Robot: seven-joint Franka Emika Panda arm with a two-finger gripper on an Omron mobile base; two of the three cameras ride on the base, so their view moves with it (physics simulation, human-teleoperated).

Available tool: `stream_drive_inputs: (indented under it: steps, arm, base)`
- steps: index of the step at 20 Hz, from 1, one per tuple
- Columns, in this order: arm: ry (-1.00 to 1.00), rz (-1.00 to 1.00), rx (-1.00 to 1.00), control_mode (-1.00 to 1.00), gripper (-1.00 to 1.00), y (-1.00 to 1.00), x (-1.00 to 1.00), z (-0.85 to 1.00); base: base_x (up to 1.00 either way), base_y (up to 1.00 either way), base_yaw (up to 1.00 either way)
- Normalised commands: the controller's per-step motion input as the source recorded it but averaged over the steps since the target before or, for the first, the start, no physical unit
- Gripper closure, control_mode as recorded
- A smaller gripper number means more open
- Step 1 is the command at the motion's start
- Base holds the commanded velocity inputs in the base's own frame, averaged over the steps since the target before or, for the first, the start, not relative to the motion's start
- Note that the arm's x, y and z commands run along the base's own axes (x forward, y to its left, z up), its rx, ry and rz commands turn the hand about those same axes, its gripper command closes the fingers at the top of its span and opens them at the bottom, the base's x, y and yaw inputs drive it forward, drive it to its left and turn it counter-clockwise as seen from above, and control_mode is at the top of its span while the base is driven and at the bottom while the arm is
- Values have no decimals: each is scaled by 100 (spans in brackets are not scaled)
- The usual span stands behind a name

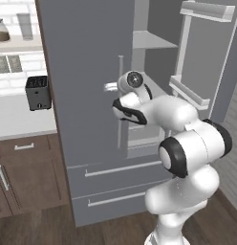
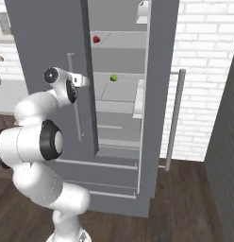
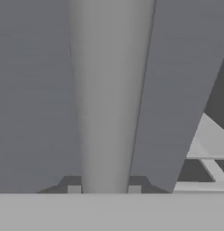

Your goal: Take the strawberry from the fridge and place it on top of the pancake, located on the dining counter.

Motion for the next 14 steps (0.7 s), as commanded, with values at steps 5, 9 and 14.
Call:
stream_drive_inputs:
  steps: [5, 9, 14]
  arm:
    - [-14, -15, -9, -100, 100, 58, -95, 0]
    - [-11, -19, -8, -100, 100, 85, -96, 0]
    - [-11, -22, -1, -100, 100, 83, -95, 0]
  base:
    - [0, 0, 0]
    - [0, 0, 0]
    - [0, 0, 0]
